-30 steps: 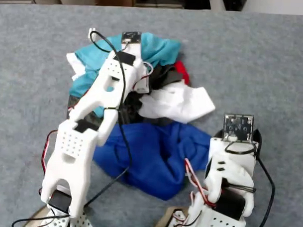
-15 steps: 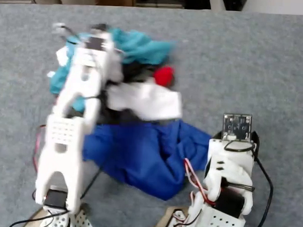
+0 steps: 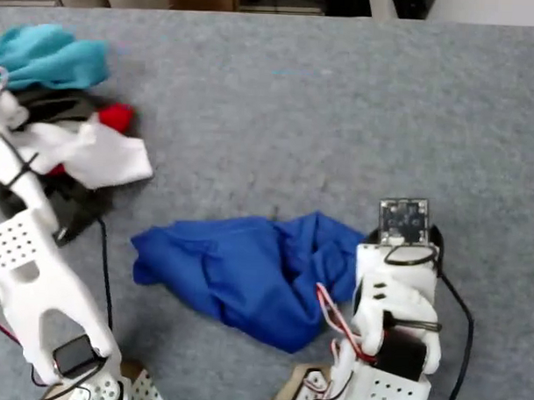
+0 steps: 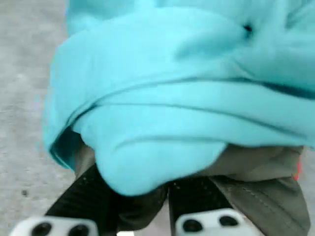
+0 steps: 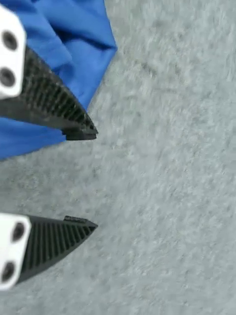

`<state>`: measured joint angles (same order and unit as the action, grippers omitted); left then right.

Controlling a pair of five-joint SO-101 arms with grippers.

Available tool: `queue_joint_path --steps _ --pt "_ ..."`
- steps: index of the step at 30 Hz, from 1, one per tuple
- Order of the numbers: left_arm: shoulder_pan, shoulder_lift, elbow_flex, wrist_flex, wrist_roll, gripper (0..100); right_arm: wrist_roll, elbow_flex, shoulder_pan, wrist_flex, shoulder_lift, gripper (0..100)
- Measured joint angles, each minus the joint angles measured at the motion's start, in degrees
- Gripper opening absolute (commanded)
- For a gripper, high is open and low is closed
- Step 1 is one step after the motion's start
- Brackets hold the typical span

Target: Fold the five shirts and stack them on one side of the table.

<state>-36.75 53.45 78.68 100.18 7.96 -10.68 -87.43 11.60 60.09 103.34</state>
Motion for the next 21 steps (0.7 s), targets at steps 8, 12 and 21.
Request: queue_joint_path --steps 8,12,21 --pt "-2.1 -1.6 -7.0 0.0 -2.1 15 2.5 0.0 -6.8 0.0 0.0 43.2" --pt "-1.9 -10.1 -18.4 0.0 2.5 27 2.5 0.0 -8.3 0.0 0.0 44.7" --pt "1.1 -37.8 -40.5 0.0 3.4 28 0.8 10.8 -8.6 5.6 0.0 42.5"
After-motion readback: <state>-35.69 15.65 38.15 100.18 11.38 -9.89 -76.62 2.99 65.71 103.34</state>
